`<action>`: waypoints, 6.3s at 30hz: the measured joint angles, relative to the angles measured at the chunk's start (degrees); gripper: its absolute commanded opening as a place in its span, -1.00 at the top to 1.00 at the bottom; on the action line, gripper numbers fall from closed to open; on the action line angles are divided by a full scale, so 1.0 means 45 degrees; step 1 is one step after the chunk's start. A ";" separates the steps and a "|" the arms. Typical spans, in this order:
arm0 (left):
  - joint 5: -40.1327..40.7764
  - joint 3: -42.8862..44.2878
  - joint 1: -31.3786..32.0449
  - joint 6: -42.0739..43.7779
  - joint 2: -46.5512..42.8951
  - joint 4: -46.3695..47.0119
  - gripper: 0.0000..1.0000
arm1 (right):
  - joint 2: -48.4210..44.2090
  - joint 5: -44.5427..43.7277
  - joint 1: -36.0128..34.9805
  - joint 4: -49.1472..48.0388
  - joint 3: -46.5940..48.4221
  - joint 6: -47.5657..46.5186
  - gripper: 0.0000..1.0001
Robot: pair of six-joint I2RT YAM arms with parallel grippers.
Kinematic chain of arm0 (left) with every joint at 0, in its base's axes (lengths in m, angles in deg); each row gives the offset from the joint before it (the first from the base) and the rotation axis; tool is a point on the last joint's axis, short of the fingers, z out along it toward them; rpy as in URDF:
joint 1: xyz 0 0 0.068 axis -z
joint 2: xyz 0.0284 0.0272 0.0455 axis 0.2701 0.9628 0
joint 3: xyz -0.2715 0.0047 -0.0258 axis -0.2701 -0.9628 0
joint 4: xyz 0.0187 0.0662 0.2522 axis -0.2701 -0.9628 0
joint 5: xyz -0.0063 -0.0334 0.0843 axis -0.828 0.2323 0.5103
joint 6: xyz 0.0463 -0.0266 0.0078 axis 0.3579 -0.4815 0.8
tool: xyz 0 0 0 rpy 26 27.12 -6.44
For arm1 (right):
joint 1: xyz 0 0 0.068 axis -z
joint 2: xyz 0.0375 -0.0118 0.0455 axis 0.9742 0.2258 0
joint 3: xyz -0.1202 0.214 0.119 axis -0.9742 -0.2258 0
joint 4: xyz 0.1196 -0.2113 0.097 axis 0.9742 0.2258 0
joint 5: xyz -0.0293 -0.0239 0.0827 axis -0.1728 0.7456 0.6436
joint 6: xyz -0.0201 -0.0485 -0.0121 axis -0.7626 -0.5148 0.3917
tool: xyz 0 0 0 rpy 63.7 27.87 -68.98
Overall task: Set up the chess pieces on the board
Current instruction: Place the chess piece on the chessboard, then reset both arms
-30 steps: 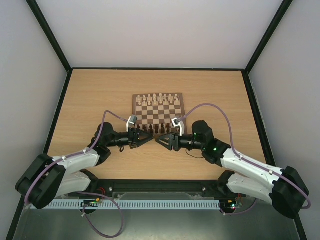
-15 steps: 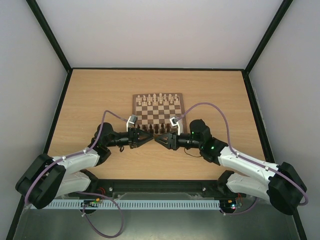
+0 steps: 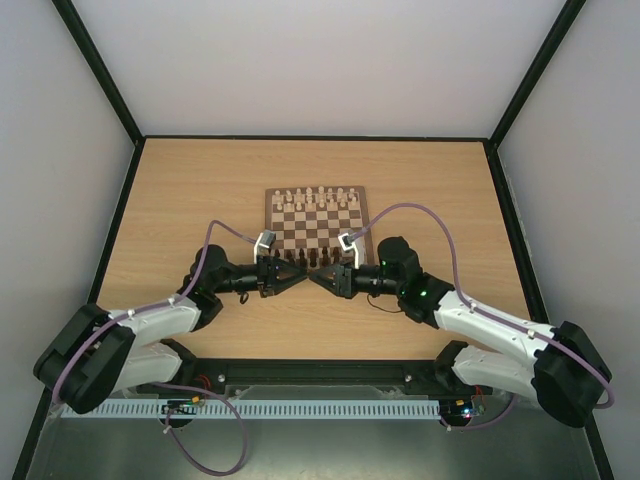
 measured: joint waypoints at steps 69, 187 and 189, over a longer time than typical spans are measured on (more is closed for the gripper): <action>0.7422 0.2346 -0.1277 0.9772 -0.5221 -1.3741 -0.98 | 0.9360 -0.9700 0.0058 1.6597 1.1230 -0.3483 0.75; 1.3746 0.3177 -0.1214 1.0253 -0.6630 -1.4421 -0.98 | -0.0874 -1.2235 0.1010 0.7732 0.4575 -0.4561 -0.97; 1.4285 0.2769 -0.1214 1.0511 -0.6363 -1.3818 -0.98 | -0.0588 -1.2468 0.1438 0.7310 0.4551 -0.4537 -0.97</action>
